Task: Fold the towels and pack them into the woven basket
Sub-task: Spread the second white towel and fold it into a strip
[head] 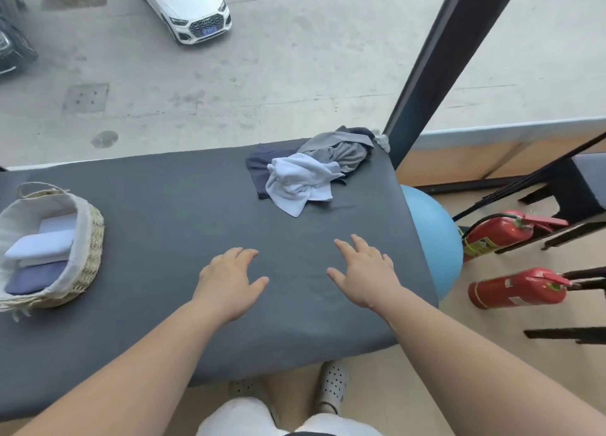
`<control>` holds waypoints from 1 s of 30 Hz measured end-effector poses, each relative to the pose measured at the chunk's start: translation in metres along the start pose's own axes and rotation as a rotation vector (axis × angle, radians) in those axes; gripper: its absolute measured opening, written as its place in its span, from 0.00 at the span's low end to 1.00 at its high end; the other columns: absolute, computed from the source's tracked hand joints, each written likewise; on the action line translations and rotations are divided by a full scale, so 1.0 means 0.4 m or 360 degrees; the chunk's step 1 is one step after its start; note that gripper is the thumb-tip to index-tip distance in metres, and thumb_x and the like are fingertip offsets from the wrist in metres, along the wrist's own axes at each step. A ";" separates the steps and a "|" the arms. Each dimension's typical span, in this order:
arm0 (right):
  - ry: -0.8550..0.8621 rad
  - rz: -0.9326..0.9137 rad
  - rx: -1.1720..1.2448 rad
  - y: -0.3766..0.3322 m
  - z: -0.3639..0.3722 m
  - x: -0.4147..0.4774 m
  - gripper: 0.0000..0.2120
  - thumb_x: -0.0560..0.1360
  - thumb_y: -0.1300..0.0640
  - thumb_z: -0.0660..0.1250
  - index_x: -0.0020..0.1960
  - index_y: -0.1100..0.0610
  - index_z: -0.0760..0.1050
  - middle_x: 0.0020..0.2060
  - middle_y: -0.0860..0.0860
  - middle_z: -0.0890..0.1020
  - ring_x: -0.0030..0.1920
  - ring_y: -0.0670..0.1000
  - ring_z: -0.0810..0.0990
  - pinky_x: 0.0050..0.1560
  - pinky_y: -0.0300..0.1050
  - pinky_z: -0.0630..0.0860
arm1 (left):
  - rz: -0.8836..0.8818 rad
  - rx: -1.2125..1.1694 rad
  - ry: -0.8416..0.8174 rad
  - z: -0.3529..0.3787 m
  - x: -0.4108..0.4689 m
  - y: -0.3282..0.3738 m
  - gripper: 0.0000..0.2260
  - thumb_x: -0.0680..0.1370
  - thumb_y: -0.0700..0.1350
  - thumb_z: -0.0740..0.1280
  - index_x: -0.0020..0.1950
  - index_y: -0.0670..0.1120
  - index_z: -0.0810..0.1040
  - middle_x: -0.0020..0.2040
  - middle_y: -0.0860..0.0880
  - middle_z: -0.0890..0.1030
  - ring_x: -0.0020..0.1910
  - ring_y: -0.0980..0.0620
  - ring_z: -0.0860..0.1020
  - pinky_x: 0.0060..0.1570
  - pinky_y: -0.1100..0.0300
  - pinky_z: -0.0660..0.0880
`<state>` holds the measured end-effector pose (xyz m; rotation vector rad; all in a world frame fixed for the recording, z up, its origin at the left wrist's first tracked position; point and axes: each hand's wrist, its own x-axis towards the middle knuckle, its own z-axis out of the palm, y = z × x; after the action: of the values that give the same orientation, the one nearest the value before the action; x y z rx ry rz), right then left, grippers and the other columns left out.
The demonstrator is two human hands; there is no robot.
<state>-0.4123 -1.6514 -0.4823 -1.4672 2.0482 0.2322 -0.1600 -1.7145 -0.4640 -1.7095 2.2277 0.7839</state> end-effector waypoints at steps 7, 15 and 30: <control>-0.0038 0.0043 -0.0020 0.087 -0.060 0.138 0.32 0.80 0.36 0.55 0.81 0.43 0.52 0.81 0.52 0.51 0.77 0.58 0.60 0.76 0.62 0.56 | 0.0007 -0.0067 -0.0057 0.019 0.184 0.117 0.27 0.79 0.60 0.62 0.76 0.54 0.64 0.76 0.53 0.65 0.75 0.47 0.62 0.71 0.49 0.62; -0.0144 0.0069 -0.0038 0.145 -0.092 0.313 0.32 0.81 0.36 0.55 0.81 0.44 0.52 0.82 0.52 0.50 0.78 0.57 0.56 0.77 0.61 0.54 | -0.0025 -0.0021 -0.0248 0.065 0.405 0.168 0.28 0.78 0.61 0.61 0.77 0.55 0.63 0.77 0.50 0.62 0.74 0.46 0.63 0.71 0.48 0.63; -0.0183 -0.0332 0.0172 0.115 -0.099 0.795 0.28 0.80 0.40 0.60 0.78 0.45 0.62 0.81 0.47 0.52 0.79 0.54 0.52 0.75 0.57 0.59 | -0.0111 0.0117 -0.0497 0.219 0.782 0.224 0.31 0.76 0.63 0.64 0.76 0.56 0.64 0.81 0.47 0.39 0.77 0.42 0.58 0.74 0.42 0.60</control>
<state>-0.5343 -1.9074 -0.6382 -1.5498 1.7743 0.1161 -0.3494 -1.9094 -0.6631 -1.5052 1.9531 0.8733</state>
